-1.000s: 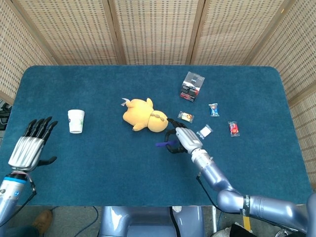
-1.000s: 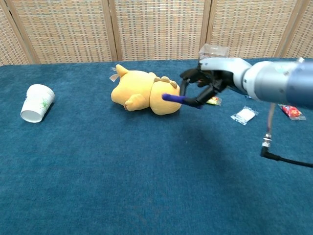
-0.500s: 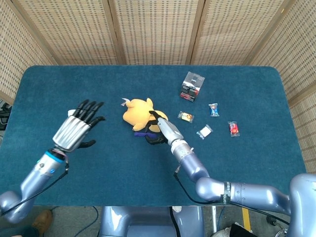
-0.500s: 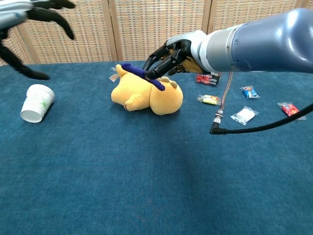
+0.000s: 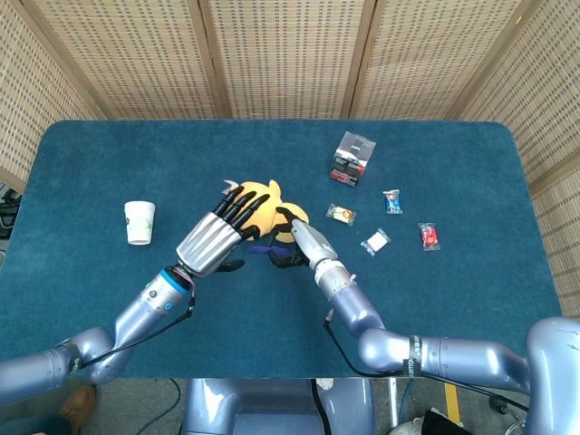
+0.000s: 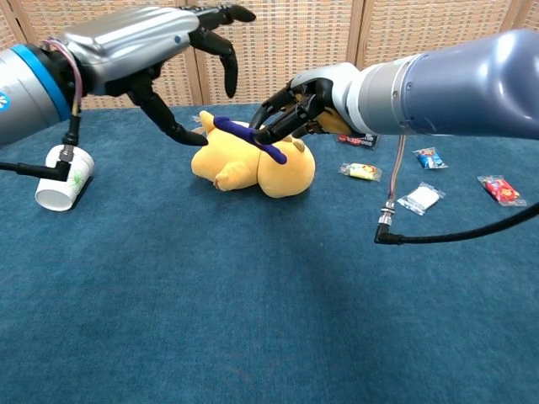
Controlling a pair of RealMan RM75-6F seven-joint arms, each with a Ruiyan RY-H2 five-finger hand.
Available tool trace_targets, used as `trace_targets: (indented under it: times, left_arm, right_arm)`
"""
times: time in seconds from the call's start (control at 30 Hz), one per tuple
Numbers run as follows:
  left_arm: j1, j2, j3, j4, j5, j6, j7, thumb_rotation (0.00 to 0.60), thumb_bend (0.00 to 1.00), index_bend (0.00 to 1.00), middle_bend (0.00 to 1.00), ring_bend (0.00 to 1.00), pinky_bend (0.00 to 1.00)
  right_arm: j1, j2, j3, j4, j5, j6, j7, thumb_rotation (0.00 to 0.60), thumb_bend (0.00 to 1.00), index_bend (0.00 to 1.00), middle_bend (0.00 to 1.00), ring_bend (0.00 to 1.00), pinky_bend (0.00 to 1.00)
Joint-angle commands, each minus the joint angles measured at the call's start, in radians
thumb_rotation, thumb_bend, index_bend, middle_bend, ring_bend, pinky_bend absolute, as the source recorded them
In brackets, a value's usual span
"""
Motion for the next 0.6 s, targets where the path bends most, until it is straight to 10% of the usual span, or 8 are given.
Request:
trace_targets:
  times: [0.03, 0.6]
  left_arm:
    - [-0.021, -0.025, -0.001, 0.014, -0.029, -0.02, 0.037, 0.6, 0.16, 0.47, 0.0, 0.0, 0.0]
    - [-0.04, -0.085, 0.022, 0.062, -0.06, 0.018, 0.038, 0.6, 0.27, 0.51, 0.0, 0.0, 0.0]
  right_arm:
    - [0.0, 0.002, -0.002, -0.001, -0.005, -0.001, 0.008, 0.6, 0.61, 0.6, 0.11, 0.0, 0.0]
    - [-0.002, 0.005, -0.028, 0.013, -0.027, -0.016, 0.042, 0.6, 0.62, 0.61, 0.11, 0.0, 0.0]
